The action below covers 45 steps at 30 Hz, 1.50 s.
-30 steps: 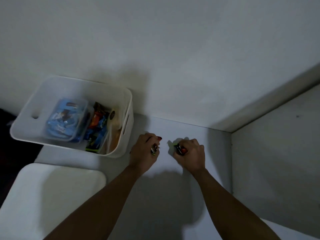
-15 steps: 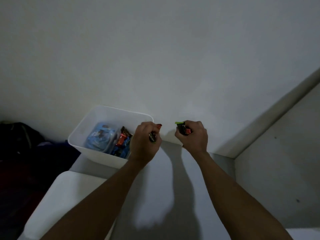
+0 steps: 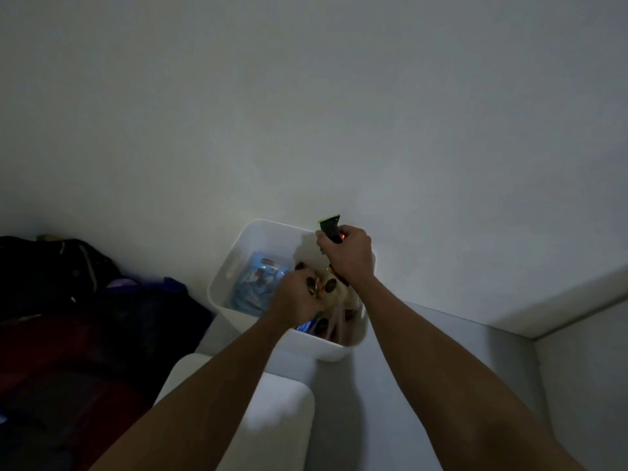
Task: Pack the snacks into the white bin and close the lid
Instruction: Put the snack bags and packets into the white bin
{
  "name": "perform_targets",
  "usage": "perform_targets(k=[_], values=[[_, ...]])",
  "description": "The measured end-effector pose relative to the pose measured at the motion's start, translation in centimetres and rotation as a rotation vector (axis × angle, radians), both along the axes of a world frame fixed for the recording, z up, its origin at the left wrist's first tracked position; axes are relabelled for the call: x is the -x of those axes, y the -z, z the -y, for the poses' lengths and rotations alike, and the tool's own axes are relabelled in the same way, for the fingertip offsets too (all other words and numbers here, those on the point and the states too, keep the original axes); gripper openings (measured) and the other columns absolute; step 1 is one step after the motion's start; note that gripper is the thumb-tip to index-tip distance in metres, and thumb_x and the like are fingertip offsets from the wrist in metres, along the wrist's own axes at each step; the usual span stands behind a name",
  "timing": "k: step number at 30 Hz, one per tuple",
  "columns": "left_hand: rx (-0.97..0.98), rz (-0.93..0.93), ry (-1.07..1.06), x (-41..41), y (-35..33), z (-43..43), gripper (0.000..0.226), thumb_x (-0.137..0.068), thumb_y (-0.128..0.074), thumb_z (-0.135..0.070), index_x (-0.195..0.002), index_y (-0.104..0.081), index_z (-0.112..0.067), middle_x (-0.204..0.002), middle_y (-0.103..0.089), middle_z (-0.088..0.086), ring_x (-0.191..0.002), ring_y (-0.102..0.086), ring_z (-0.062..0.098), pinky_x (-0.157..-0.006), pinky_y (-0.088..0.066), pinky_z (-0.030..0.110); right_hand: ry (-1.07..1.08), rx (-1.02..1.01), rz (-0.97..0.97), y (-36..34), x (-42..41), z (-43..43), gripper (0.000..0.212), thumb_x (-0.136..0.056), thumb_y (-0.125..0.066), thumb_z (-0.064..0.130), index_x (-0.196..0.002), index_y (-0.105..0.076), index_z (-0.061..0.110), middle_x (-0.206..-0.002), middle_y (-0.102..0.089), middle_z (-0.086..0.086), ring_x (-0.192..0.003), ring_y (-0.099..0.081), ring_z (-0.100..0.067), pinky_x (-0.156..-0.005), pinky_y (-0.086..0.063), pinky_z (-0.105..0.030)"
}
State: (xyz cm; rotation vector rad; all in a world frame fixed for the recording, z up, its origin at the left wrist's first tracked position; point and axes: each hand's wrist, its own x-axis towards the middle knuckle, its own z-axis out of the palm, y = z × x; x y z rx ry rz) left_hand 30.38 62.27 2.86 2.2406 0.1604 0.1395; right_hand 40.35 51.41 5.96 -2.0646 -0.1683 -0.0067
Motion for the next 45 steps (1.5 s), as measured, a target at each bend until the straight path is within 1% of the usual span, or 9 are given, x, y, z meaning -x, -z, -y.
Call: perform_targets(k=[2,5,11,17,21,28,31,37,45], values=[[-0.078,-0.180,0.156,-0.1,0.4,-0.7,0.016,-0.082,-0.072,-0.028,-0.089,-0.064,-0.017,-0.090,-0.068,-0.003,-0.086,-0.065,0.018,-0.078,-0.052,0.031,0.003,0.011,-0.028,1.8,-0.7,-1.6,0.036,-0.080,-0.069,0.050,-0.073,-0.072,0.015,-0.062,-0.069,-0.001,-0.059,-0.066,-0.016,-0.060,-0.055,-0.039],[-0.179,-0.233,0.306,-0.7,2.0,-1.9,0.028,-0.079,-0.071,-0.024,-0.106,-0.064,-0.023,-0.103,-0.068,-0.002,-0.093,-0.063,0.019,-0.083,-0.055,0.038,-0.016,0.011,-0.066,4.1,-1.3,-3.1,0.036,-0.083,-0.070,0.049,-0.076,-0.070,0.014,-0.065,-0.069,-0.003,-0.059,-0.064,-0.015,-0.058,-0.052,-0.036],[-0.142,-0.310,0.470,-1.6,3.9,-2.3,0.034,-0.072,-0.066,-0.035,-0.104,-0.060,-0.025,-0.110,-0.060,-0.001,-0.097,-0.059,0.020,-0.084,-0.056,0.043,-0.045,-0.052,-0.098,6.4,-2.1,-3.9,0.027,-0.080,-0.075,0.049,-0.083,-0.070,0.023,-0.073,-0.071,0.004,-0.070,-0.068,-0.012,-0.067,-0.053,-0.029],[-0.239,-0.279,0.461,-2.3,4.5,-2.6,0.066,-0.062,-0.066,-0.053,-0.122,-0.049,-0.032,-0.133,-0.048,-0.001,-0.118,-0.046,0.028,-0.096,-0.048,0.046,0.023,-0.126,-0.100,7.0,-2.2,-3.9,0.038,-0.071,-0.080,0.055,-0.087,-0.071,0.022,-0.082,-0.074,0.003,-0.079,-0.071,-0.011,-0.075,-0.058,-0.030],[-0.278,-0.265,0.450,-2.3,4.6,-2.6,0.057,-0.060,-0.063,-0.056,-0.112,-0.056,-0.033,-0.123,-0.055,-0.003,-0.110,-0.052,0.026,-0.091,-0.051,0.044,0.077,-0.103,-0.084,5.9,-2.0,-3.3,0.038,-0.090,-0.065,0.050,-0.086,-0.072,0.013,-0.080,-0.073,-0.004,-0.075,-0.066,-0.012,-0.065,-0.048,-0.015],[-0.229,-0.184,0.398,-0.7,2.1,-3.1,0.040,-0.074,-0.069,-0.049,-0.107,-0.067,-0.027,-0.108,-0.065,-0.004,-0.095,-0.061,0.017,-0.079,-0.057,0.040,0.105,-0.026,-0.025,3.4,-0.5,-1.4,0.029,-0.097,-0.060,0.035,-0.096,-0.073,0.009,-0.086,-0.071,0.001,-0.078,-0.063,-0.008,-0.067,-0.044,-0.011],[-0.253,-0.188,0.351,-0.2,0.5,-3.5,0.039,-0.079,-0.075,-0.039,-0.111,-0.068,-0.018,-0.107,-0.067,0.001,-0.097,-0.064,0.019,-0.084,-0.056,0.036,0.116,0.022,0.021,2.3,0.7,-0.3,0.026,-0.097,-0.058,0.034,-0.096,-0.072,0.011,-0.087,-0.072,-0.001,-0.083,-0.066,-0.016,-0.072,-0.048,-0.023],[-0.318,-0.123,0.257,1.6,-2.3,-4.5,0.058,-0.076,-0.075,-0.045,-0.126,-0.059,-0.021,-0.126,-0.054,0.008,-0.116,-0.053,0.028,-0.097,-0.048,0.046,0.147,0.009,0.067,-0.4,5.1,2.1,0.023,-0.097,-0.057,0.029,-0.100,-0.070,0.010,-0.090,-0.070,0.000,-0.086,-0.064,-0.015,-0.074,-0.044,-0.024],[-0.244,0.119,0.054,9.0,-3.5,-4.8,0.039,-0.081,-0.073,-0.035,-0.114,-0.063,-0.018,-0.116,-0.061,0.005,-0.111,-0.057,0.026,-0.088,-0.051,0.042,0.175,-0.006,0.136,0.2,14.7,4.3,0.022,-0.096,-0.058,0.026,-0.107,-0.070,0.012,-0.102,-0.071,-0.004,-0.094,-0.065,-0.015,-0.085,-0.052,-0.030]])
